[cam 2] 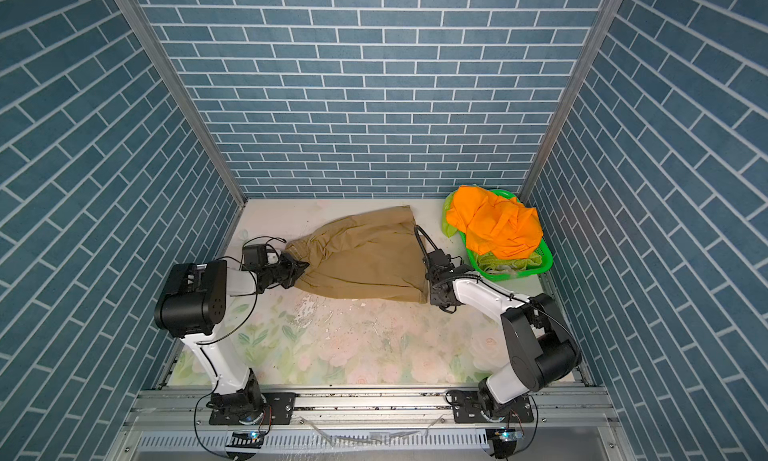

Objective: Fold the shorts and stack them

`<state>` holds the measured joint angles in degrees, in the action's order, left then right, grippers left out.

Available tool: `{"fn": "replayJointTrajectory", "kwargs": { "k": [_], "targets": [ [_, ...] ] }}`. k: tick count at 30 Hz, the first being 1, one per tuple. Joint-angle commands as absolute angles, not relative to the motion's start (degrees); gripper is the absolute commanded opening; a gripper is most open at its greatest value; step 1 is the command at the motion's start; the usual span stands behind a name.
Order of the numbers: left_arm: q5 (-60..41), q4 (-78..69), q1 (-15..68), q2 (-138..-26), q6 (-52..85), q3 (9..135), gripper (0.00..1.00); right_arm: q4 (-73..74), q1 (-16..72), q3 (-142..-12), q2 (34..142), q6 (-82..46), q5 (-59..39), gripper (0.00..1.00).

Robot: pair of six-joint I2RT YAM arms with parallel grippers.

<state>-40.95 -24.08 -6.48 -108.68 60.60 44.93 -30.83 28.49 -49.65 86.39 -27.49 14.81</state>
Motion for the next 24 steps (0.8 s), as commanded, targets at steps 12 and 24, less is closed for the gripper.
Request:
{"fn": "replayJointTrajectory", "kwargs": {
  "k": [12,24],
  "targets": [
    [-36.91,-19.61,-7.38,-110.92,59.50,44.10,0.00,-18.62,37.31,-44.07,81.17,-29.44,3.28,0.43],
    [-37.18,-20.14,-7.37,-110.71,59.63,43.52,0.00,-21.55,40.43,-48.26,90.48,-32.78,12.96,0.35]
  ]
}}
